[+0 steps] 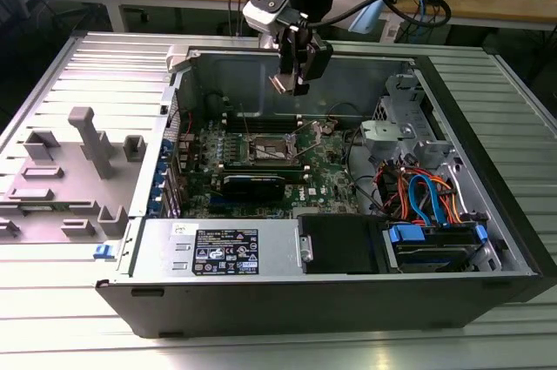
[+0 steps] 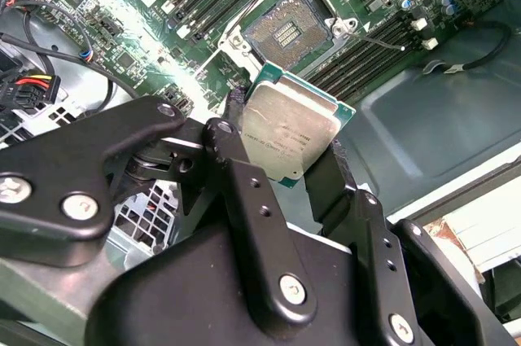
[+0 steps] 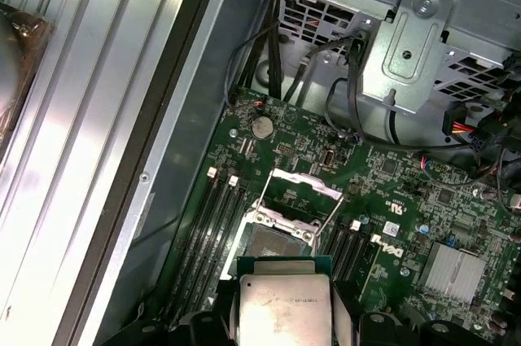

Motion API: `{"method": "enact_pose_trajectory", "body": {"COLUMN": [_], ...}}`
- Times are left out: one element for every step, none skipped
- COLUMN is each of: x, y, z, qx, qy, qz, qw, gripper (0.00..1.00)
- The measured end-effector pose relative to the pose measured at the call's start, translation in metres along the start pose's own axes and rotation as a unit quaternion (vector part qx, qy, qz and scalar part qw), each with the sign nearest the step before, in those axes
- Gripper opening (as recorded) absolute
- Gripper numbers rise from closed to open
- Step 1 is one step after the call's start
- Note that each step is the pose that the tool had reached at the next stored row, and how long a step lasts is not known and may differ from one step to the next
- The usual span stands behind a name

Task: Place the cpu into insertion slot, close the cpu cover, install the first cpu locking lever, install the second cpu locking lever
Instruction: 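Place the cpu into insertion slot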

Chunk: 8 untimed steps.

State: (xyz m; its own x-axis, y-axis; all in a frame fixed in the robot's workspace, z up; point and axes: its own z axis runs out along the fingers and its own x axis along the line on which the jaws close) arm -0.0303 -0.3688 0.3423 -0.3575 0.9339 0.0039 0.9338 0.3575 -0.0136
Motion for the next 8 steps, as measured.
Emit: {"method": "enact_pose_trajectory", "body": {"x": [0.0, 0.0, 0.0, 0.0, 0.0, 0.0, -0.0001, -0.0001], "y": [0.0, 0.0, 0.0, 0.0, 0.0, 0.0, 0.0, 0.0], "z": [0.0, 0.0, 0.0, 0.0, 0.0003, 0.0009, 0.0015, 0.0027], "qx": [0.0, 0.0, 0.0, 0.0, -0.0001, 0.0, 0.0002, 0.0005], "qy": [0.0, 0.0, 0.0, 0.0, 0.0, 0.0002, 0.0003, 0.0005], "qz": [0.0, 0.0, 0.0, 0.0, 0.0, 0.002, 0.01, 0.021], "qw": [1.0, 1.0, 1.0, 1.0, 1.0, 1.0, 1.0, 0.9998], "gripper": [0.54, 0.54, 0.54, 0.54, 0.54, 0.54, 0.54, 0.54]}}
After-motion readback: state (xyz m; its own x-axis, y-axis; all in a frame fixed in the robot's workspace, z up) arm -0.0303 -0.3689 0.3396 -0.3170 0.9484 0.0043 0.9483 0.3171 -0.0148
